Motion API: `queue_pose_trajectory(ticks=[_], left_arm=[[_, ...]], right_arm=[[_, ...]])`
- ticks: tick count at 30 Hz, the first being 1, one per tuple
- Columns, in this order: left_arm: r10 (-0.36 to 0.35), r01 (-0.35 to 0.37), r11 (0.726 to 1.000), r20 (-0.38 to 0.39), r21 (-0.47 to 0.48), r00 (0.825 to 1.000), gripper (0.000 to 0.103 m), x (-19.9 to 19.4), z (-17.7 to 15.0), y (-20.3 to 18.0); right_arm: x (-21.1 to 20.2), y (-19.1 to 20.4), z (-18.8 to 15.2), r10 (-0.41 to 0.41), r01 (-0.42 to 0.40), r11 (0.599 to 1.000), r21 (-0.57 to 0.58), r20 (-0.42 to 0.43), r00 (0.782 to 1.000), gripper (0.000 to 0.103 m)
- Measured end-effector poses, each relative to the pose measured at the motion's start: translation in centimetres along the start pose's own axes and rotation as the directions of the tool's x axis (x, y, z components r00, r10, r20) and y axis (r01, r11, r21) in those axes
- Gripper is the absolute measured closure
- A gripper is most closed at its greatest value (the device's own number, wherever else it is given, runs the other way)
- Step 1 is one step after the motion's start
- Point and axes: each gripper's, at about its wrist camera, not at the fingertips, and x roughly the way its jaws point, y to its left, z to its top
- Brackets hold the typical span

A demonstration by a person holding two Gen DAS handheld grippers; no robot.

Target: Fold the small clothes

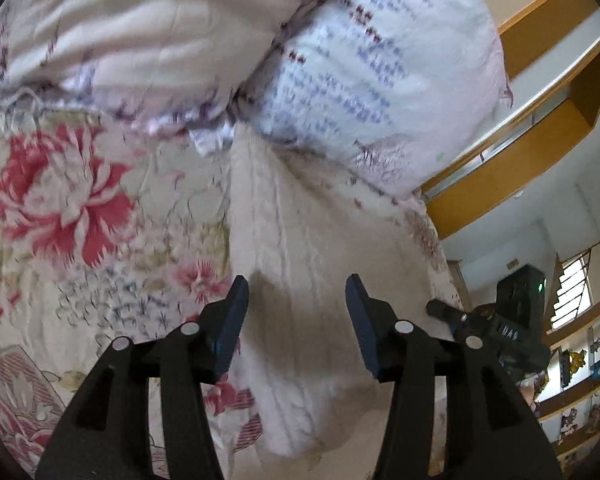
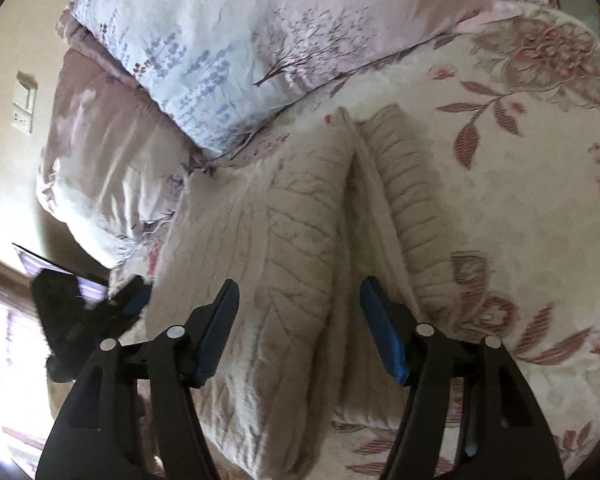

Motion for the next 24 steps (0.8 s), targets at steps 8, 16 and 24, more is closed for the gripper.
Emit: queue_pose_trajectory(ticks=[8, 16, 24], left_arm=[[-0.009, 0.008, 0.998, 0.006, 0.063, 1.000, 0.050, 0.5, -0.7, 0.2], [-0.074, 0.073, 0.997, -0.040, -0.007, 0.996, 0.047, 0.4, -1.0, 1.6], [-0.100, 0.102, 0.994, -0.050, 0.038, 0.994, 0.046, 0.4, -1.5, 0.7]], right_arm=[[2.6, -1.7, 3.6, 0.096, -0.094, 0.989, 0.111, -0.017, 0.995, 0.057], [1.7, 3.0, 5.2, -0.118, 0.133, 0.978, -0.163, 0.096, 0.988, 0.085], [-3.2, 10.4, 2.3, -0.231, 0.452, 0.765, -0.458, 0.461, 0.857, 0.087]])
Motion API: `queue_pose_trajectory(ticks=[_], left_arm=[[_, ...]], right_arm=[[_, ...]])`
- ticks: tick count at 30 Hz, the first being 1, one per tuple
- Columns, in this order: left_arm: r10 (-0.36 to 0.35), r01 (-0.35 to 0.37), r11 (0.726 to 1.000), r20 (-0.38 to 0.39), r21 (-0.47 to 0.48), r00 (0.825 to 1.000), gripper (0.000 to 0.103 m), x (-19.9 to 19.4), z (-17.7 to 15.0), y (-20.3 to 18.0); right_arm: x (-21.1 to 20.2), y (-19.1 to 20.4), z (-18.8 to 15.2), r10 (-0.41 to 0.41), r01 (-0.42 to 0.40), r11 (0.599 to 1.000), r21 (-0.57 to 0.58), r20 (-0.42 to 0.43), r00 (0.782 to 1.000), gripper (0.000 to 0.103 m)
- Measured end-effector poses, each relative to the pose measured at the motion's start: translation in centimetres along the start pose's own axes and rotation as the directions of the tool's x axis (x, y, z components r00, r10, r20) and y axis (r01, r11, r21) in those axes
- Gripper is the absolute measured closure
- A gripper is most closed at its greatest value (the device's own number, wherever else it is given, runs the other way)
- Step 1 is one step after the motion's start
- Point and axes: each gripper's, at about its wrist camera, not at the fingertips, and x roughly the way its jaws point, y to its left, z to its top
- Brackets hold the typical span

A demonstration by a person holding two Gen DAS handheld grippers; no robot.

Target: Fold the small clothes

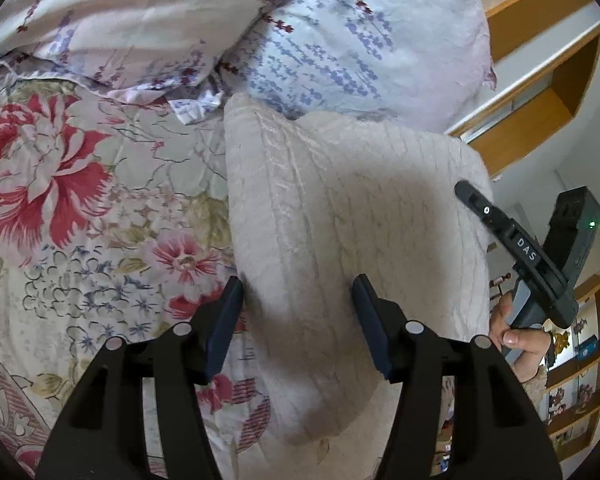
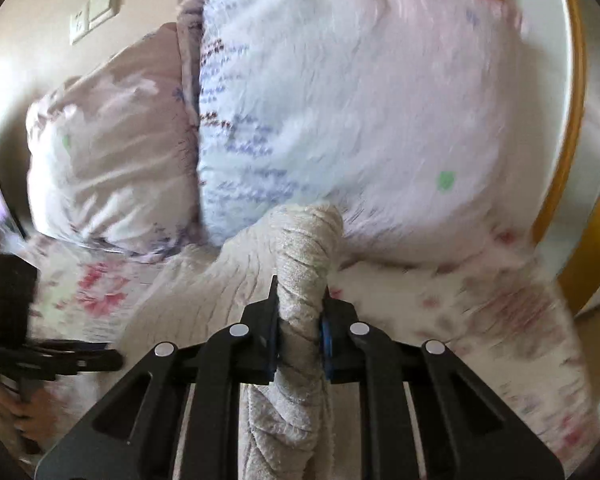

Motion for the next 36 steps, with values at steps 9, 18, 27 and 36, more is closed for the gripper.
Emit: queue_pose_trajectory(ticks=[9, 18, 27, 36], left_arm=[[0.000, 0.003, 0.997, -0.044, 0.072, 0.999, 0.046, 1.1, -0.7, -1.2], [0.005, -0.004, 1.000, -0.079, 0.012, 0.997, 0.046, -0.2, -0.9, -1.2], [-0.011, 0.008, 1.000, -0.107, -0.029, 0.994, 0.047, -1.1, -3.1, -0.9], [0.001, -0.004, 1.000, -0.120, -0.026, 0.993, 0.069, -0.3, -4.0, -1.5]], right_arm=[[7.3, -4.9, -3.2, -0.127, 0.159, 0.980, 0.122, -0.240, 0.962, 0.092], [0.3, -8.6, -5.5, 0.086, -0.017, 0.907, 0.420, -0.147, 0.985, 0.045], [-3.5, -8.0, -11.7, 0.237, -0.138, 0.859, 0.494, -0.144, 0.961, 0.057], [-3.5, -5.7, -12.5, 0.220, -0.146, 0.900, 0.410, -0.140, 0.965, 0.092]])
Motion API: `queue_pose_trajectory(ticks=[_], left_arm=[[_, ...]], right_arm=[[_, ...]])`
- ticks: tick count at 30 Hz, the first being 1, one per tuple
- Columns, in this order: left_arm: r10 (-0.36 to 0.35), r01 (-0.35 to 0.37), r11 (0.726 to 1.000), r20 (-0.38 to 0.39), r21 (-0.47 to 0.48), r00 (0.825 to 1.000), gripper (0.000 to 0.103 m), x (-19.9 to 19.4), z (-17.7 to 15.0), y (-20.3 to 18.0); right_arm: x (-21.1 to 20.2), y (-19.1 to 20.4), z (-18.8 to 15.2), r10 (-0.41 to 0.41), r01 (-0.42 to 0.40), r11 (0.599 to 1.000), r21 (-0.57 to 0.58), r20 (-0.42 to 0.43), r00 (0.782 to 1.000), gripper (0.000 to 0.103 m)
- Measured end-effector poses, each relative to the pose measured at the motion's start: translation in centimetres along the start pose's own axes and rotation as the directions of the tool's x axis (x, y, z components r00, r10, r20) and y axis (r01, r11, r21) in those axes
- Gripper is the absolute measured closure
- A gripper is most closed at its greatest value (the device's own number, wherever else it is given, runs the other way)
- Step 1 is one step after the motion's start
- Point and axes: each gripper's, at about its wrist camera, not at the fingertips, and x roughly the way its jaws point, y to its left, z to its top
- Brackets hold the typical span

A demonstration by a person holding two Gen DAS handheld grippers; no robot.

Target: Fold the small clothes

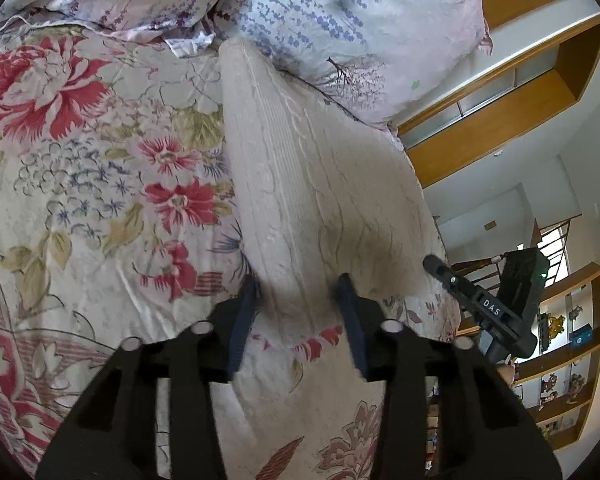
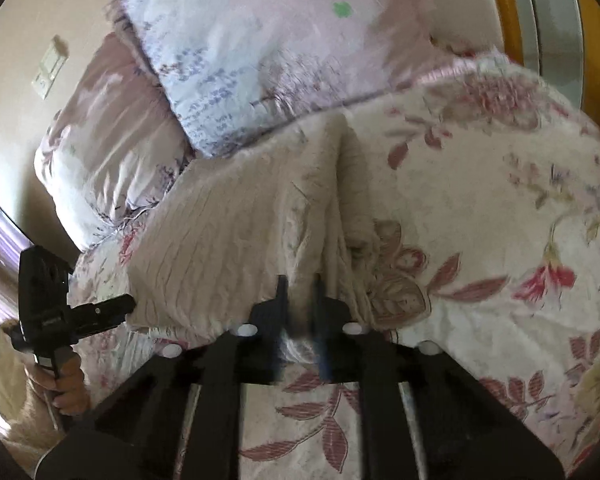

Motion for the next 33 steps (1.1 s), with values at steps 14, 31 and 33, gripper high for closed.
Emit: queue_pose_trajectory(ticks=[14, 31, 33], left_arm=[[0.030, -0.030, 0.996, 0.001, 0.088, 1.000, 0.088, 0.2, -0.7, -0.8], [0.145, -0.149, 0.986, 0.055, 0.075, 0.988, 0.033, 0.4, 3.9, -1.6], [0.155, -0.158, 0.985, 0.051, 0.072, 0.987, 0.032, 1.1, 4.3, -1.8]], right_arm=[[0.9, -1.8, -0.4, -0.241, 0.241, 0.970, -0.019, 0.000, 0.970, 0.093], [3.6, -3.6, 5.2, 0.026, -0.021, 0.979, 0.201, -0.026, 0.999, 0.089], [3.7, -2.3, 5.8, -0.014, 0.014, 0.990, 0.138, 0.005, 1.000, 0.092]])
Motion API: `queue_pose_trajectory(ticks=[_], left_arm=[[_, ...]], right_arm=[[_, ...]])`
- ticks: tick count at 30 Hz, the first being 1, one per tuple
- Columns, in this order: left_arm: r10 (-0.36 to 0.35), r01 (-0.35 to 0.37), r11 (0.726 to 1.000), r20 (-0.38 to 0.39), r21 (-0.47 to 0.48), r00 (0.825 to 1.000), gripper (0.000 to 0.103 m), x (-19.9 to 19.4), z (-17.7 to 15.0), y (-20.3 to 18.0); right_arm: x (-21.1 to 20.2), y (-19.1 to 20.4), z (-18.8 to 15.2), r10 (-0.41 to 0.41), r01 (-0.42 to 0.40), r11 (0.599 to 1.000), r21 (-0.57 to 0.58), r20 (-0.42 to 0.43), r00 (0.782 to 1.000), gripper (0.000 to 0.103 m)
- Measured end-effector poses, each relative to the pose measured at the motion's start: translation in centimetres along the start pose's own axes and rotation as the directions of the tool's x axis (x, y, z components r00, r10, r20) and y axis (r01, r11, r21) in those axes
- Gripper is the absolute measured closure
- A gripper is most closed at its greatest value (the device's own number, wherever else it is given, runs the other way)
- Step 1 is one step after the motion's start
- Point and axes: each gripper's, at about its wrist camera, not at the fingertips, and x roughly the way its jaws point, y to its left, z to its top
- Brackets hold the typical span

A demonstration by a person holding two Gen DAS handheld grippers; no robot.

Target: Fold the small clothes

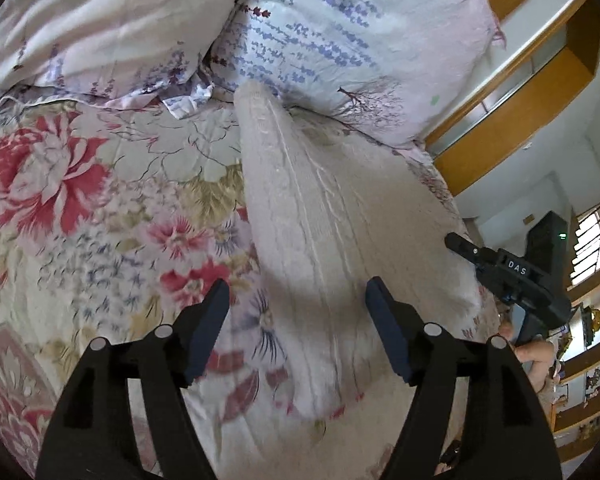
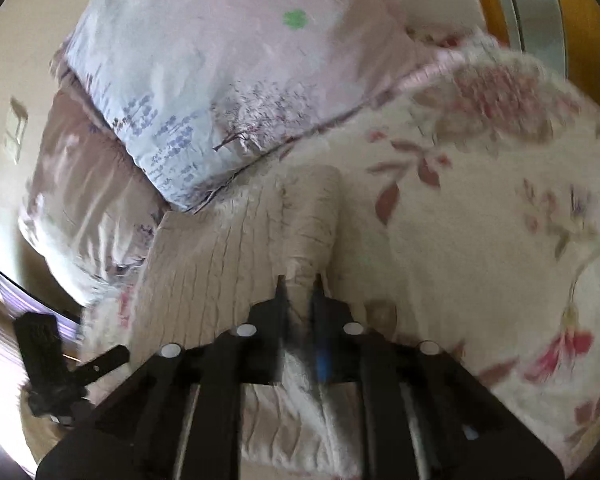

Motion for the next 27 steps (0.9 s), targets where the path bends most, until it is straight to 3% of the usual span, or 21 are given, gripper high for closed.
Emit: queue_pose_trajectory(ticks=[2, 4, 6, 9, 12, 16, 19, 22, 25, 27], left_arm=[[0.008, -0.008, 1.000, 0.005, 0.007, 1.000, 0.032, 0.4, 0.4, -0.4], [0.006, -0.006, 1.000, 0.013, 0.019, 1.000, 0.032, 0.6, 0.6, -0.8], [0.005, -0.005, 1.000, 0.008, 0.028, 1.000, 0.032, 0.9, 0.7, -1.2], [0.010, -0.010, 0.999, -0.004, 0.033, 1.000, 0.032, 1.7, 0.6, -1.5], [0.016, -0.016, 0.999, -0.002, 0.033, 1.000, 0.031, 1.8, 0.5, -1.4], [0.022, -0.022, 0.999, 0.000, 0.035, 1.000, 0.030, 1.7, 0.6, -1.4], [0.047, -0.048, 0.997, 0.011, 0.054, 0.999, 0.028, 1.7, 0.4, -1.8], [0.079, -0.081, 0.994, 0.025, 0.080, 0.997, 0.027, 2.0, 0.4, -2.3], [0.104, -0.108, 0.989, 0.037, 0.104, 0.994, 0.025, 1.9, 0.2, -2.8], [0.115, -0.118, 0.986, 0.035, 0.114, 0.993, 0.024, 2.1, 0.1, -3.0]], right_arm=[[-1.8, 1.2, 0.3, -0.034, 0.040, 0.997, -0.060, 0.108, 0.994, 0.093], [-2.4, 1.2, 0.7, -0.093, 0.105, 0.992, -0.071, 0.157, 0.983, 0.095], [-0.7, -0.3, 0.7, -0.176, 0.181, 0.982, -0.051, 0.095, 0.980, 0.095], [2.0, -1.7, -0.4, -0.195, 0.195, 0.980, -0.032, -0.009, 0.981, 0.095], [0.9, -0.9, -0.4, -0.202, 0.204, 0.978, -0.050, 0.036, 0.979, 0.092], [-2.4, 1.0, -0.7, -0.181, 0.198, 0.975, -0.098, 0.155, 0.971, 0.061], [-2.9, 2.8, -1.6, -0.113, 0.139, 0.974, -0.179, 0.146, 0.983, 0.061], [-1.9, 4.2, -2.3, -0.100, 0.125, 0.963, -0.238, 0.111, 0.989, 0.060], [0.8, 3.9, -3.6, -0.186, 0.184, 0.941, -0.285, 0.020, 0.982, 0.056], [1.4, 3.9, -4.9, -0.215, 0.221, 0.909, -0.353, 0.057, 0.975, 0.056]])
